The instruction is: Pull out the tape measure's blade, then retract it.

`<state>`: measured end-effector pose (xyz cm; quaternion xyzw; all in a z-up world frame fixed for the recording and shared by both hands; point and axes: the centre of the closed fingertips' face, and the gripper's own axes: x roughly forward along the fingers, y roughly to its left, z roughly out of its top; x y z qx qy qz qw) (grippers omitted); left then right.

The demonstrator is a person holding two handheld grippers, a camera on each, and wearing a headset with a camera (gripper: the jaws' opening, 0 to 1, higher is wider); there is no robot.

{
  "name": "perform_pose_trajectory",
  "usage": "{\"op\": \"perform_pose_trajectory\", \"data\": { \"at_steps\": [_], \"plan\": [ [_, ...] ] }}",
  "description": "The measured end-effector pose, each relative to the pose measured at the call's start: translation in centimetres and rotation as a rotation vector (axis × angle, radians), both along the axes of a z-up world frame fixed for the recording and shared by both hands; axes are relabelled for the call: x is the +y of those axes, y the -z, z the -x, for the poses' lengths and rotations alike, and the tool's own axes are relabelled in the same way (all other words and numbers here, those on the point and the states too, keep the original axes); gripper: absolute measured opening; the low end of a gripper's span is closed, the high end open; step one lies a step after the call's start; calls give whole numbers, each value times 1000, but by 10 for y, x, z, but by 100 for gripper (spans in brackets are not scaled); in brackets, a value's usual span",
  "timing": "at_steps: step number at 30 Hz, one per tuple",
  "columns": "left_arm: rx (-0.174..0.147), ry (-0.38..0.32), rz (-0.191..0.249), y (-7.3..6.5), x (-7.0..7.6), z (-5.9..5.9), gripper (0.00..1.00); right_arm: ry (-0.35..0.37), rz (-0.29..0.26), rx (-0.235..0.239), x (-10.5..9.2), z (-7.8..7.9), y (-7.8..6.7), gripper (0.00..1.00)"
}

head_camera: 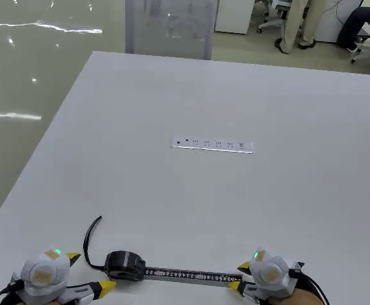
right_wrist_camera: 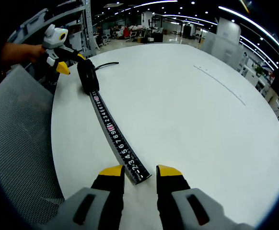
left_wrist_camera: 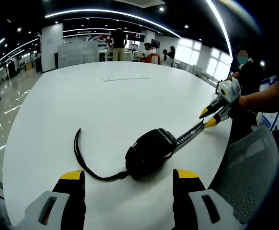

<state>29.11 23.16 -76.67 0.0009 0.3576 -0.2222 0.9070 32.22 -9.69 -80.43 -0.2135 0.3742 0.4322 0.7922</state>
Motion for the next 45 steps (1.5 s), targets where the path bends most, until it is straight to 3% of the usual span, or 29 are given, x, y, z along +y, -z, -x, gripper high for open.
{"op": "perform_pose_trajectory", "data": {
  "at_steps": [4,8,12,13,14,16,19,21,25,29,32,35,40,45],
  "plan": [
    [-61,-92,82,-18,4,-4,77,110,-60,-42,-16,3,-19,25],
    [-77,-94,91,-23,1,0,80,207,-118,-58,-33,10,-31,31],
    [-96,-18,34,-22,-5,7,83,259,-111,-98,-56,23,-39,38],
    [-110,-1,26,-23,-7,8,84,270,-111,-103,-60,27,-41,40],
    [-151,30,2,-27,-7,9,85,272,-112,-102,-63,32,-43,42],
    [-184,66,-49,-27,-7,13,88,248,-80,-128,-71,40,-45,48],
    [-176,65,-47,-28,-6,22,94,242,-47,-166,-84,48,-48,53],
    [-180,65,-40,-30,-3,25,99,262,-66,-174,-90,51,-53,58],
    [-199,66,-24,-35,1,31,100,281,-103,-183,-92,57,-58,67],
    [-181,36,-5,-33,7,33,100,280,-87,-201,-91,63,-59,85],
    [-188,28,-1,-38,8,32,100,311,-101,-213,-94,66,-67,99],
    [-201,33,8,-40,7,29,100,362,-132,-213,-104,69,-68,100],
    [-205,59,4,-42,1,25,100,384,-106,-176,-112,80,-62,100],
    [-177,79,6,-37,-4,26,100,394,-110,-188,-114,83,-65,100]
  ]
}}
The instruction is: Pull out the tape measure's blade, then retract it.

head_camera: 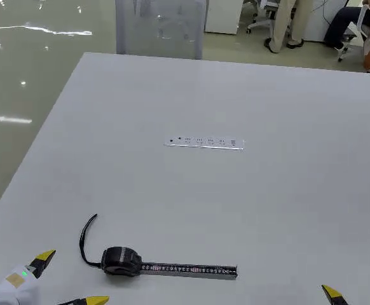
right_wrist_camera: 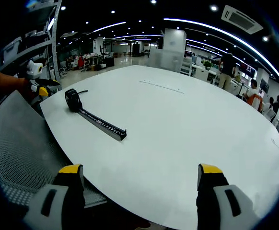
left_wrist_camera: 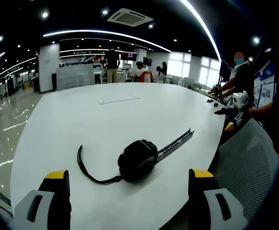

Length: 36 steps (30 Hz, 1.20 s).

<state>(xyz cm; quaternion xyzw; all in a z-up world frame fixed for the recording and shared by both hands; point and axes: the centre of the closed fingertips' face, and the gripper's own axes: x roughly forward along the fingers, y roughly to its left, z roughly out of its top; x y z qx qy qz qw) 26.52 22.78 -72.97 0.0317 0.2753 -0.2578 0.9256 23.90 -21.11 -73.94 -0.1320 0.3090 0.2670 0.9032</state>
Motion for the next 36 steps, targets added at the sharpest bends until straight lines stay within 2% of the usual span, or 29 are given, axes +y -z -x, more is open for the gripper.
{"op": "perform_pose_trajectory", "data": {
  "at_steps": [3,7,10,13,14,17,20,22,25,27,31,36],
  "plan": [
    [6,3,-2,-1,-1,2,100,-9,5,-17,1,0,-2,100],
    [-1,-2,-15,1,4,2,100,-7,-1,-8,3,1,-4,100],
    [1,-9,-8,1,5,4,100,0,-43,-5,6,3,-9,100],
    [15,4,-17,1,5,6,100,17,-46,-5,2,3,-8,100],
    [10,6,-27,0,6,6,100,22,-47,-1,1,3,-8,100],
    [12,0,-21,-2,9,4,100,17,-24,-5,-3,2,-7,100],
    [4,-4,-19,-4,9,2,100,-1,-22,1,-3,2,-8,100],
    [3,-4,-14,-5,8,1,100,-39,-37,-5,0,4,-10,100],
    [1,3,-18,-5,6,0,100,-50,-17,12,-1,6,-8,100],
    [-16,16,-21,-7,4,-1,100,-57,-12,9,-1,7,-9,100],
    [-3,20,-29,-4,4,-1,100,-64,-9,9,-1,7,-11,100],
    [2,27,-34,-4,3,-4,100,-94,23,10,-2,7,-12,100]
  ]
}}
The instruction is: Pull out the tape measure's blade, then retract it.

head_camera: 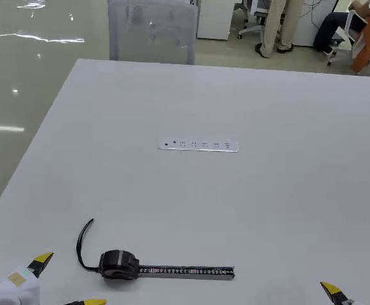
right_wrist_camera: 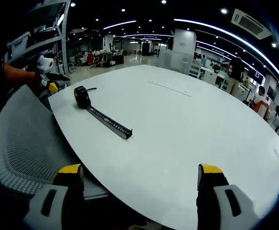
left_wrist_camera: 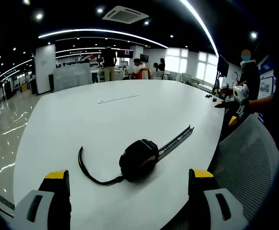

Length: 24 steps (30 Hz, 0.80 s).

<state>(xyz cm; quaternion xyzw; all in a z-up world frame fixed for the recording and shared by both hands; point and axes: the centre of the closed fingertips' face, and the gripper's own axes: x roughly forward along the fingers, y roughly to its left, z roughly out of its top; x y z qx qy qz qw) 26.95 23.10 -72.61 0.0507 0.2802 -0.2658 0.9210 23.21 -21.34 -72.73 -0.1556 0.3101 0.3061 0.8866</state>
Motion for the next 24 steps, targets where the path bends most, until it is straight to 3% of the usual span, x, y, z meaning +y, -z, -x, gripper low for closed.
{"op": "perform_pose_trajectory", "data": {
  "at_steps": [9,13,15,19,24],
  "plan": [
    [-5,-13,1,-5,-2,-4,100,1,-2,-11,-1,-6,-6,100],
    [10,-65,8,-5,-1,-7,100,-9,2,-21,2,-12,-11,100],
    [14,-105,31,-8,-5,-10,100,-28,15,-30,4,-17,-14,100],
    [12,-126,17,-8,-12,-13,100,-71,33,-45,10,-25,-21,100],
    [24,-171,60,-7,-22,-20,100,-138,82,-46,14,-36,-23,100]
  ]
}}
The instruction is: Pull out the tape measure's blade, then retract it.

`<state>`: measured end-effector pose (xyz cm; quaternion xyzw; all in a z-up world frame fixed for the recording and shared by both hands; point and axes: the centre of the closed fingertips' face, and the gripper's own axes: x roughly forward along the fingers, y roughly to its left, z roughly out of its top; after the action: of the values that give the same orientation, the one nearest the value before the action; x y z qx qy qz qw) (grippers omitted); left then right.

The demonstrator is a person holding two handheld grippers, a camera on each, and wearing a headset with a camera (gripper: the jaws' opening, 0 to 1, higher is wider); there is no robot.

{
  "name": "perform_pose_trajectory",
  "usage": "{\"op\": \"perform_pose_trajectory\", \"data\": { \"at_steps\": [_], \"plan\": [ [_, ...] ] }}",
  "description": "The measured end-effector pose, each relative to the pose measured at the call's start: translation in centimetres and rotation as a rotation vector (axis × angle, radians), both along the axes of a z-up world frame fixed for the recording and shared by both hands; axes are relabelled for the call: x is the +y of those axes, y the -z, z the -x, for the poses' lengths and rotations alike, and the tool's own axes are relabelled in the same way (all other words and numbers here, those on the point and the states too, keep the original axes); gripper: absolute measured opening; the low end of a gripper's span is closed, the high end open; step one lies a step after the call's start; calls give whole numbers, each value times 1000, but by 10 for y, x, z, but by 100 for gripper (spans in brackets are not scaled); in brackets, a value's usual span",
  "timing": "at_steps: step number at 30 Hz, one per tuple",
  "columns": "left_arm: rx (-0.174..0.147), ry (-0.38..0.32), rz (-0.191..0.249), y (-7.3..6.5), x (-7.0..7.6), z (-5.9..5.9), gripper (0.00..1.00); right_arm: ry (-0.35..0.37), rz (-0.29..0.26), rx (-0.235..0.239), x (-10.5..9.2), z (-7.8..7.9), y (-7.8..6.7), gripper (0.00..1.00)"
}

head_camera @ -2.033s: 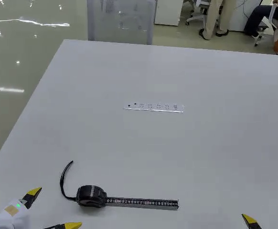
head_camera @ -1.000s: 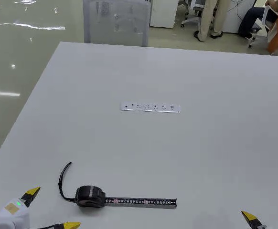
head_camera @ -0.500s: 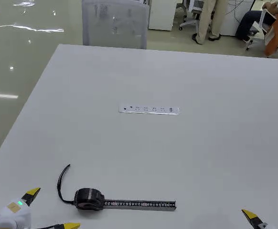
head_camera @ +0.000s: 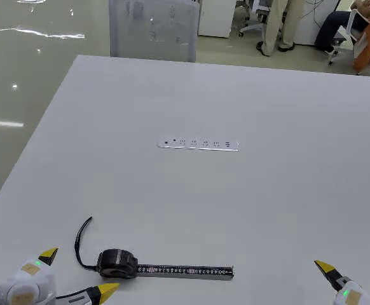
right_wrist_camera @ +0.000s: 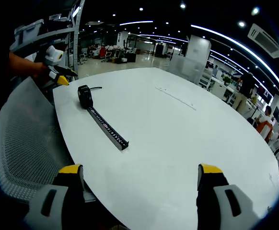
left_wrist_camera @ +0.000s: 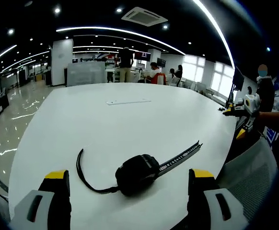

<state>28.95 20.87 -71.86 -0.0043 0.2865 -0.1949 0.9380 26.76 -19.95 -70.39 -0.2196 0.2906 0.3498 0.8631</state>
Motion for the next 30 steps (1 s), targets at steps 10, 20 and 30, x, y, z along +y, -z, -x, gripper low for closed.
{"op": "perform_pose_trajectory", "data": {
  "at_steps": [10,20,30],
  "plan": [
    [-12,-73,-52,-5,-21,-11,100,-151,95,40,17,-13,1,99],
    [-25,-182,-62,13,-24,-25,100,-311,236,63,29,-25,5,98],
    [14,-252,-40,30,-35,-29,100,-422,290,64,49,-48,-6,98]
  ]
}}
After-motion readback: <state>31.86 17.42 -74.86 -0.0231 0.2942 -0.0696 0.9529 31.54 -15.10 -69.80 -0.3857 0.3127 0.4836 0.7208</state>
